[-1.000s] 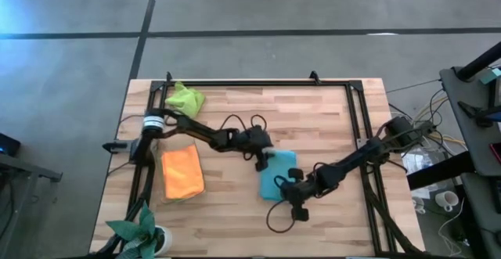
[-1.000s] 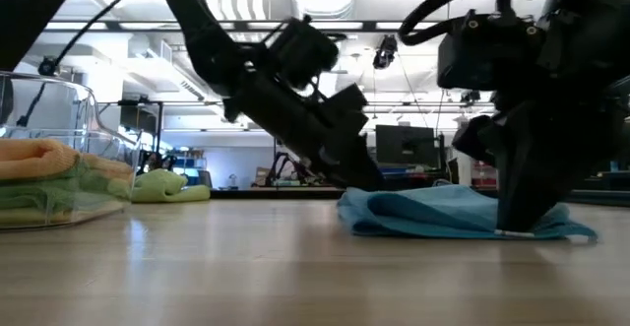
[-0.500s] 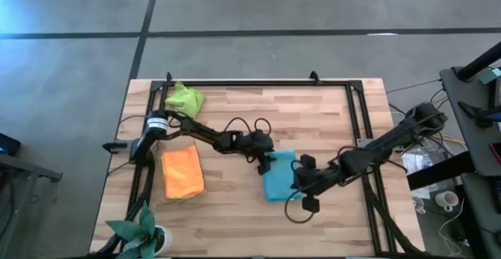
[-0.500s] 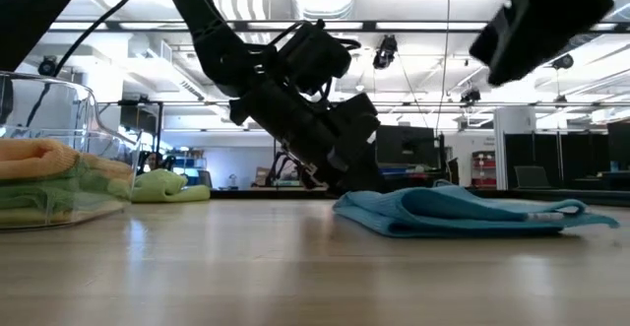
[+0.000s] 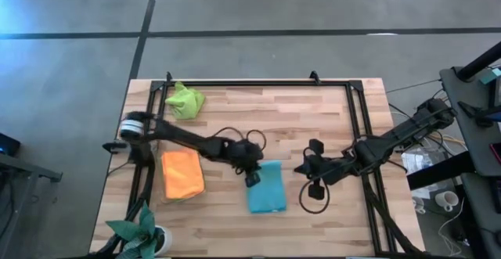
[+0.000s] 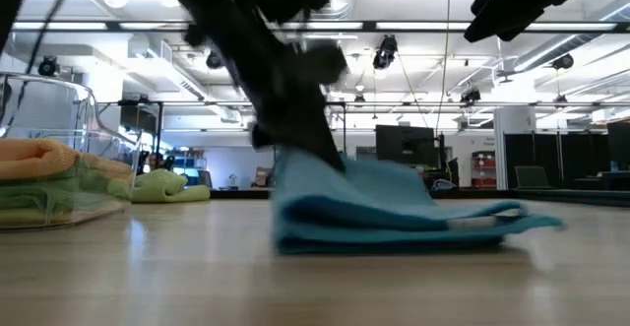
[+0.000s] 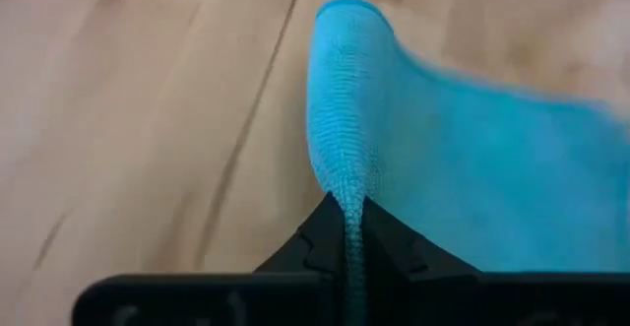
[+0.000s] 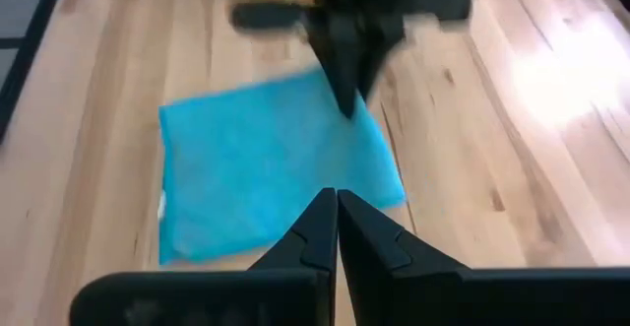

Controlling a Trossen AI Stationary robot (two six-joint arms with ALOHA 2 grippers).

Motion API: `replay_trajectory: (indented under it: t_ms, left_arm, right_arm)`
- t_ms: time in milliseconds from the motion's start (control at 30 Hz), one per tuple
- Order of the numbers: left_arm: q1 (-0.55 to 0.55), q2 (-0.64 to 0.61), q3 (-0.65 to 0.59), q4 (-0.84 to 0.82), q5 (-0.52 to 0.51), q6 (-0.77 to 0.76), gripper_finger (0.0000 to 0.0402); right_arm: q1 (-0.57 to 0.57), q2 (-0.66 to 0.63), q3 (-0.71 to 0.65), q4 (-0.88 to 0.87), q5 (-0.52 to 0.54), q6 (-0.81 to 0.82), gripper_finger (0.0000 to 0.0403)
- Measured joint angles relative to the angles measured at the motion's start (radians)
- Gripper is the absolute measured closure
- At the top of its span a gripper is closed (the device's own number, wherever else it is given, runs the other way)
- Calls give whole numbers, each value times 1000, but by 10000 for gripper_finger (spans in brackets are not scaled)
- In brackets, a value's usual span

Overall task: Fold microfiber towels
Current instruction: Put the folded blue microfiber towel into the transparent bin

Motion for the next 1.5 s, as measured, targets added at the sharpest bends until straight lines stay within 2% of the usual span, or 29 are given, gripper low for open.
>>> replay_trajectory:
  t_ms: [167,333,467,600,800,900,1000,1100,1200,1333,1500]
  left_arm:
    - [-180,-101,3,-161,-186,-250,399]
    - [-372,-160,45,-329,-316,-451,399]
    - [-522,-174,54,-430,-321,-507,400]
    - [-651,-208,48,-522,-317,-642,400]
    - [-809,-246,47,-724,-420,-813,400]
    - [-833,-263,46,-837,-485,-865,400]
    - [-838,-294,49,-873,-519,-844,400]
    - [-843,-340,52,-879,-488,-788,400]
    - [-843,-400,51,-939,-463,-797,400]
    - [-843,-458,49,-1108,-456,-861,400]
    - [-829,-535,49,-1273,-460,-866,400]
  right_arm:
    - [0,16,0,1,33,-23,394]
    - [0,38,0,0,71,-47,394]
    - [0,45,1,2,71,-54,394]
    - [0,44,13,4,72,-37,394]
    - [0,53,42,18,73,-27,394]
    - [0,54,52,29,76,-26,394]
    - [0,59,50,38,75,-12,394]
    - [3,58,44,40,72,20,394]
    - [11,59,30,37,68,34,394]
    - [14,58,16,39,67,38,394]
    - [14,58,6,38,67,48,394]
